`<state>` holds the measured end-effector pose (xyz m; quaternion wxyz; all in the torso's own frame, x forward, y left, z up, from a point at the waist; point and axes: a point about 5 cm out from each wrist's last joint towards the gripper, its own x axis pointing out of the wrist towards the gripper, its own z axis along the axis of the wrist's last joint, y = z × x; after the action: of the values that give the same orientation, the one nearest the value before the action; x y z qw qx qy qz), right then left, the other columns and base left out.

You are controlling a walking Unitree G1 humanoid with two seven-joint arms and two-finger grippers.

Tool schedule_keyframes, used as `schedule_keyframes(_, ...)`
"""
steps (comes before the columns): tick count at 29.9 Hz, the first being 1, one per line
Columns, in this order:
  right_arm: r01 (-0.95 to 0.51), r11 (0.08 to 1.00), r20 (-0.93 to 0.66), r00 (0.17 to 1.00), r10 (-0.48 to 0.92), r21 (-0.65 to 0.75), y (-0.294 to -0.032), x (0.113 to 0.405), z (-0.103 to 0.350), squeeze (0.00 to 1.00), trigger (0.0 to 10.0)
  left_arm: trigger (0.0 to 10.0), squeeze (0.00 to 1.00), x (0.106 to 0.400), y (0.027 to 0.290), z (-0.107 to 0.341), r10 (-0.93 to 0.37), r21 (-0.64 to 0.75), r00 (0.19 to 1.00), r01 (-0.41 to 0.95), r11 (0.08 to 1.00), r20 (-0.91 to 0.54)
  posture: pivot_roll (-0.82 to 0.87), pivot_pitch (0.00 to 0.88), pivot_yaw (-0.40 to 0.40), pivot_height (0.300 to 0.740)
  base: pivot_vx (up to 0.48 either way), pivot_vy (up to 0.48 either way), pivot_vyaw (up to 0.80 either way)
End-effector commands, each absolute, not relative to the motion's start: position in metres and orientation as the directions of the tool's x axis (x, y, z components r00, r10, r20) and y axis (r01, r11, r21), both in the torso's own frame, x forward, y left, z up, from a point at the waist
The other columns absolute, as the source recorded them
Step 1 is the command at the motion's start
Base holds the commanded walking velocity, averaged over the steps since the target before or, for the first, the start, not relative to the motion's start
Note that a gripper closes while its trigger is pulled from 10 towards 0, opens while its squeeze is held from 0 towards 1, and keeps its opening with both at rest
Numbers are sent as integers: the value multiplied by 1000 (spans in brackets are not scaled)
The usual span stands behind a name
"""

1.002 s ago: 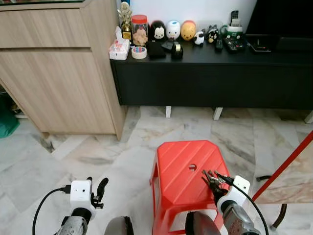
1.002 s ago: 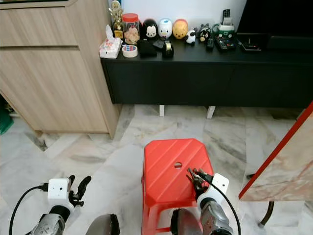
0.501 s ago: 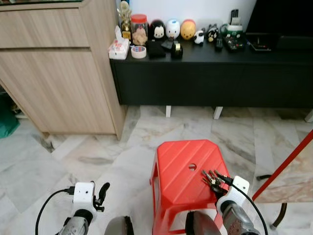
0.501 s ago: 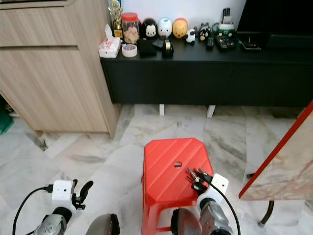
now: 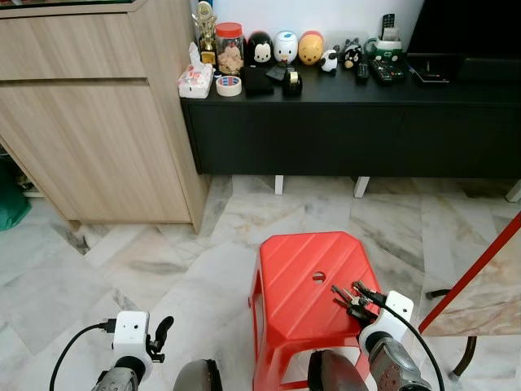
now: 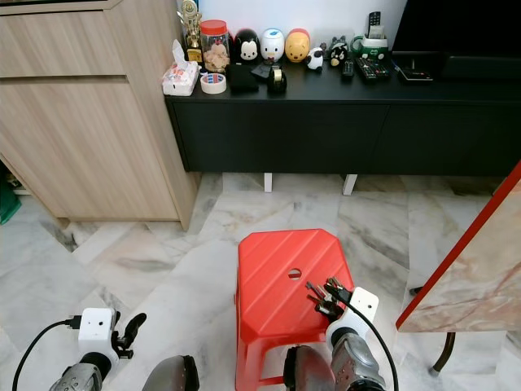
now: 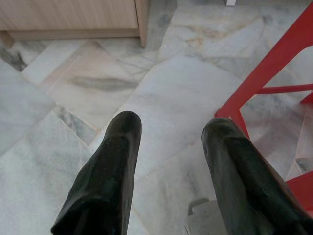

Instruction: Hang keys on a hook

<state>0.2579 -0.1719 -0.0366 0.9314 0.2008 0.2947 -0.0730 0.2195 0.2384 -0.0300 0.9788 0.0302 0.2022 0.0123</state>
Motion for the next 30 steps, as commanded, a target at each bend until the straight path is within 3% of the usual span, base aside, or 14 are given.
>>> schedule_keyframes(1,186,926,-536,844,21,329,-164,266,-29,0,510,10000,0,219,242,-31,48,77,910,-18,997,-412,75,24,-15,608,0,0,0)
schedule_keyframes(2,124,943,-511,858,55,309,-158,269,-26,0,7294,10000,0,219,242,-31,50,76,908,-20,997,-417,71,15,-16,608,0,0,0)
schedule_keyframes(3,93,946,-494,866,77,311,-154,270,-25,0,10000,10000,0,220,241,-32,52,77,906,-21,997,-420,74,7,-19,608,0,0,0)
schedule_keyframes(12,55,949,-423,902,86,311,-148,276,-17,0,10000,10000,0,220,242,-32,61,82,904,-29,996,-423,79,0,-21,608,0,0,0)
schedule_keyframes(18,64,977,-316,949,3,201,-157,284,-1,0,10000,10000,0,221,242,-32,68,91,904,-32,995,-421,72,0,-19,608,0,0,0)
schedule_keyframes(25,175,958,-339,936,-91,228,-175,282,-3,0,10000,10000,0,220,245,-29,102,79,917,-77,994,-386,78,0,-25,608,0,0,0)
schedule_keyframes(27,156,963,-359,931,-69,221,-173,282,-4,0,10000,10000,0,220,244,-28,98,84,921,-72,994,-378,82,0,-26,608,0,0,0)
schedule_keyframes(28,8,994,-434,900,39,106,-159,281,-10,0,10000,10000,0,219,244,-27,94,89,929,-66,994,-359,76,0,-30,608,0,0,0)
schedule_keyframes(30,-74,997,-481,874,76,23,-154,281,-13,0,10000,10000,0,220,245,-25,94,93,935,-66,993,-343,77,3,-30,608,0,0,0)
